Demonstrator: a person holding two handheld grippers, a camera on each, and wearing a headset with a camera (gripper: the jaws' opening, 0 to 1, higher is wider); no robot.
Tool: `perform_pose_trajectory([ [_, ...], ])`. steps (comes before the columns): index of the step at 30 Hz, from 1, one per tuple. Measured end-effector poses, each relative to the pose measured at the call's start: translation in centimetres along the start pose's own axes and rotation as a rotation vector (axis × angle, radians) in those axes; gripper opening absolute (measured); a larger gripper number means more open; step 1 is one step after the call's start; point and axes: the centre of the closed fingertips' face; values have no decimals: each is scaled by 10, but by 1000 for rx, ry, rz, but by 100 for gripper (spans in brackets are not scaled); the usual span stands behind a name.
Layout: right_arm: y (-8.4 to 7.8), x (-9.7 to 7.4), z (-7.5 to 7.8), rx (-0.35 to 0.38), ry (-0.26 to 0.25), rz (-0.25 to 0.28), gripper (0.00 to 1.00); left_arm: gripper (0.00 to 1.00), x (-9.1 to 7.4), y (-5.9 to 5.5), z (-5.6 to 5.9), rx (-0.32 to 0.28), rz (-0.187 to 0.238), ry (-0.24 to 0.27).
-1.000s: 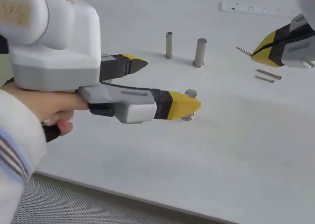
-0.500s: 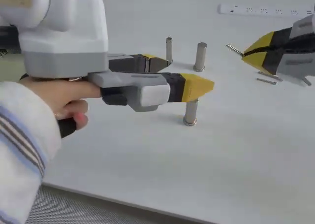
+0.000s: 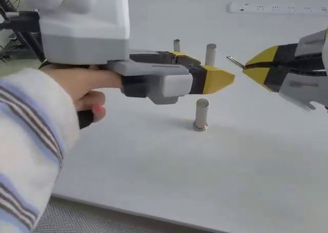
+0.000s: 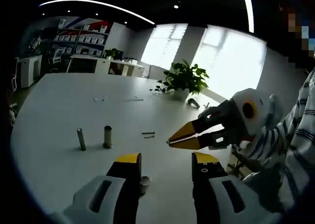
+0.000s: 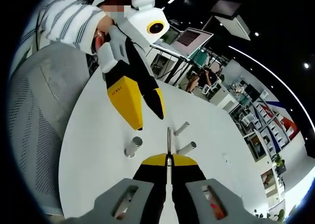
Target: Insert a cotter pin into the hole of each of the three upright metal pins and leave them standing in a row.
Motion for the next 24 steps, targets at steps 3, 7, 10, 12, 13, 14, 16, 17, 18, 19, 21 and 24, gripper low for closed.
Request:
perform_pose_trajectory([
  [3,3,2,-7,-3,11,6,0,35,1,-4,-2,9,-19,1],
  [7,9,5,-15,20,31,27,0,32,1,-5,-1,1,-28,-3],
  [10,13,8,-19,11,36,34,0,29,0,-6,-1,-2,-37,-4],
  [12,14,9,-21,9,45,40,0,23,0,-7,-1,2,-44,-8],
  [13,14,10,-22,6,45,42,0,19,-1,-7,-2,11,-47,-9],
  [14,15,11,-23,-3,50,41,0,15,-1,-7,-3,22,-48,-6],
  [16,19,11,-26,-15,54,41,0,12,-1,-8,-4,20,-54,-6],
  [17,19,11,-27,-20,58,41,0,12,-1,-9,-5,16,-60,-9],
  [18,18,12,-27,-24,61,42,0,11,-1,-10,-5,19,-64,-11],
  [19,18,12,-27,-25,61,43,0,10,-1,-11,-5,20,-71,-13],
  [21,19,12,-29,-29,62,43,0,7,-1,-13,-5,20,-77,-17],
  [24,18,13,-30,-37,62,38,0,4,1,-18,-4,20,-94,-27],
])
Point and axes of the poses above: the centre of the closed fingertips' face, and the gripper's own axes: x roughly forward along the fingers, z roughly to its right, y roughly out of its top, and after that the axes turned 9 degrees about z, right-handed
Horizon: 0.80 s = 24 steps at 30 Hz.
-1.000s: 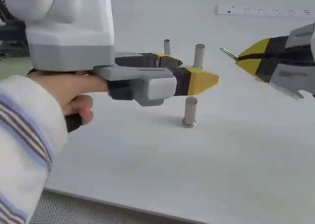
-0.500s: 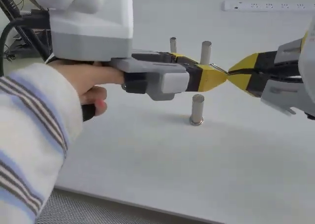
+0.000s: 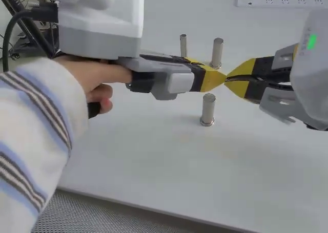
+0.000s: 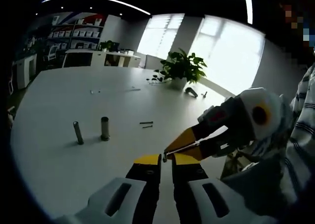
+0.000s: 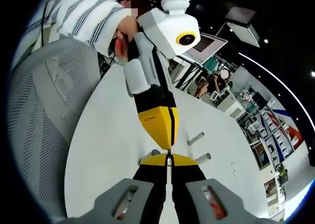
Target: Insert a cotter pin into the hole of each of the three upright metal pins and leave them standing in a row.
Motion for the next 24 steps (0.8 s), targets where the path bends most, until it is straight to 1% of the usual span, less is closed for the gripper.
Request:
perform_pose_trajectory([
  [8,1,2,-3,-8,2,-1,0,0,0,-7,1,18,-23,1],
  [13,1,4,-6,-12,12,0,0,0,-2,-10,2,13,-31,6],
  [16,2,5,-8,-13,17,1,0,0,-3,-10,2,9,-27,9],
  [24,1,6,-11,-7,20,-1,0,0,-4,-14,4,-22,-34,17],
])
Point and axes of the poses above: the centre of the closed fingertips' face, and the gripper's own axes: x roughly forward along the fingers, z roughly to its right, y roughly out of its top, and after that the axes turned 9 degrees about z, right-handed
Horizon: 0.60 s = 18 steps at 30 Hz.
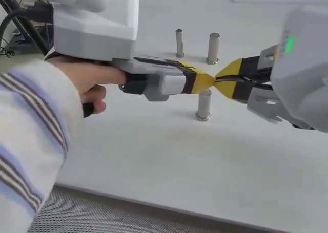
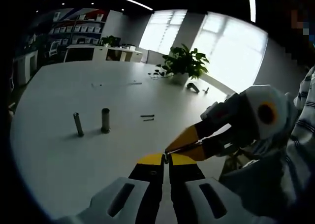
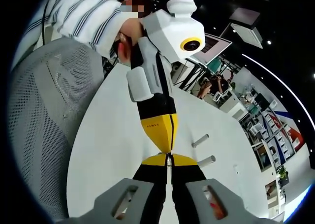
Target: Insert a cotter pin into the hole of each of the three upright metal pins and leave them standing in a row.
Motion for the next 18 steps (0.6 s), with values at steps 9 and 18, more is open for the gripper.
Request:
perform_pose_trajectory([
  [9,0,-2,0,9,-4,0,0,0,-1,0,4,-26,22,6],
  [18,-1,-2,-2,-29,10,9,0,0,-1,-2,1,-55,21,19],
])
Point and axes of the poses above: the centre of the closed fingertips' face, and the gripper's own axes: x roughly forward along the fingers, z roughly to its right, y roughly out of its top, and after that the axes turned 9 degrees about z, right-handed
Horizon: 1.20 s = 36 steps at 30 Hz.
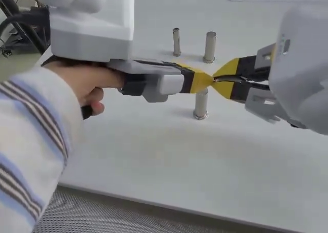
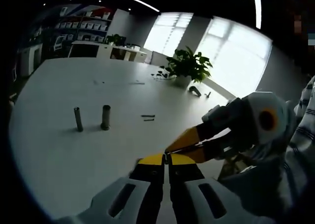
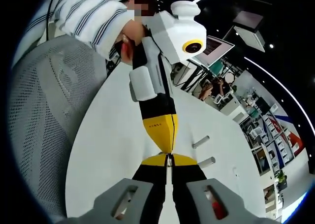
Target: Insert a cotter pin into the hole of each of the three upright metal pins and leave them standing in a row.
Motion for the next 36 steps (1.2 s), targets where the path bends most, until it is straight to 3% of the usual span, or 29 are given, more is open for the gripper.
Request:
perform_pose_trajectory([
  [5,0,0,-1,-3,5,16,0,0,0,-3,0,-9,-7,-3],
  [8,0,0,6,-40,-43,25,12,0,-1,-4,2,6,-11,-15],
  [15,-1,-2,10,23,-41,41,21,0,-2,-2,6,57,1,-30],
  [21,-8,-3,8,147,-17,53,22,0,-4,1,12,149,20,-74],
  [26,-15,-6,10,176,-16,45,25,0,-5,3,14,210,28,-94],
  [33,-13,-9,1,377,52,107,25,0,-5,6,19,306,43,-127],
  [36,-16,-11,2,419,63,121,25,0,-4,8,19,339,47,-134],
])
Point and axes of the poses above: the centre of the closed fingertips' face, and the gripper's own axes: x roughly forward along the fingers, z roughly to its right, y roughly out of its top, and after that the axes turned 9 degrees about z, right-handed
